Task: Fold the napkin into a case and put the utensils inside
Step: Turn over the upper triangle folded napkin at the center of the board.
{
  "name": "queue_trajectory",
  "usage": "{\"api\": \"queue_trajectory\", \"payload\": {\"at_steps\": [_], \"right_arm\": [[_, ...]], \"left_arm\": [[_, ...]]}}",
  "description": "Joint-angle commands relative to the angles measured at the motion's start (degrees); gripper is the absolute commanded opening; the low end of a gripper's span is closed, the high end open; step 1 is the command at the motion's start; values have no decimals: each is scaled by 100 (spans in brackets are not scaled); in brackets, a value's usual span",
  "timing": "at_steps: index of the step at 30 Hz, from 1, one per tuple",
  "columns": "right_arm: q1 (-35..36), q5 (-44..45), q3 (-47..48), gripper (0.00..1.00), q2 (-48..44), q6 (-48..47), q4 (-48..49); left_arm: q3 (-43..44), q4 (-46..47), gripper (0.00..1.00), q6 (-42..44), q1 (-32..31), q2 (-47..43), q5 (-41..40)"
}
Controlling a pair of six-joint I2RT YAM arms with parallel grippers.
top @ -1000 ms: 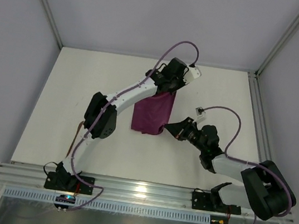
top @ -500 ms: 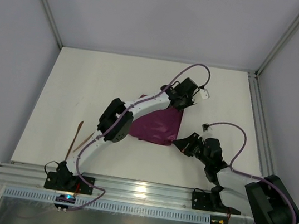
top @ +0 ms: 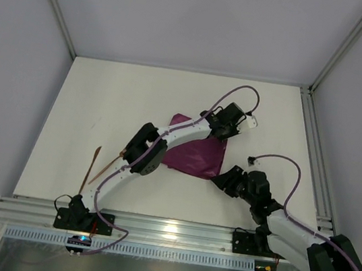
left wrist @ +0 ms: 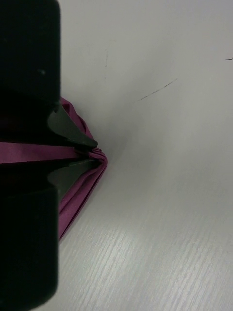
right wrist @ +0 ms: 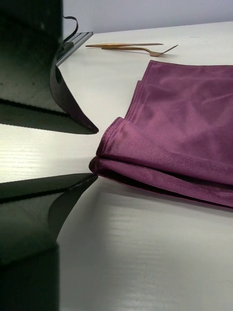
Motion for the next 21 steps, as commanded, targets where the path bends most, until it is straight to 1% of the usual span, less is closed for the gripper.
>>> {"api": "queue_trajectory", "payload": {"at_steps": [1,2,3,5,8,10,12,15,16,17,18,19,20,21], "right_arm": [[28,418,126,46,-826,-101,-996],[37,523,204,47,-1030,-145,-1433],[28,629,248,48,-1232,-198,-1664],[19,1032,398,52,-1943,-460,-2164],[2,1201,688,57,-2183,-743,-2553],[-86,1201,915,59,-2166,-980,-2721],[-244,1201,1092,62,-1886,-1305,-2712],[-840,1043,1584,63,-1174,-1762,-2608],[-1251,947,1863,64,-955,-1841,-2581],[-1464,563,2031,63,-474,-1973,-2302],[-1666,368,2216,64,-182,-2044,-2291],[-1851,201,2696,64,117,-2149,-2343],[-2140,-53,2953,64,433,-2280,-2500],[-2265,-265,3182,62,1054,-2464,-2501]], "left_arm": [[304,188,16,-145,-23,-82,65],[348,127,19,-163,-32,-90,82],[392,74,21,-180,-32,-99,126],[654,-49,31,-233,-50,-134,144],[831,-129,39,-251,-50,-196,74],[919,-173,45,-251,-50,-240,-13],[946,-182,48,-251,-50,-354,-163],[841,-217,48,-259,-32,-617,-646],[745,-226,48,-294,-15,-722,-725],[465,-234,48,-338,46,-993,-830],[306,-243,48,-391,90,-1152,-849],[122,-287,48,-504,143,-1328,-875],[-80,-296,48,-566,257,-1513,-867],[-552,-305,48,-611,310,-1932,-849]]}}
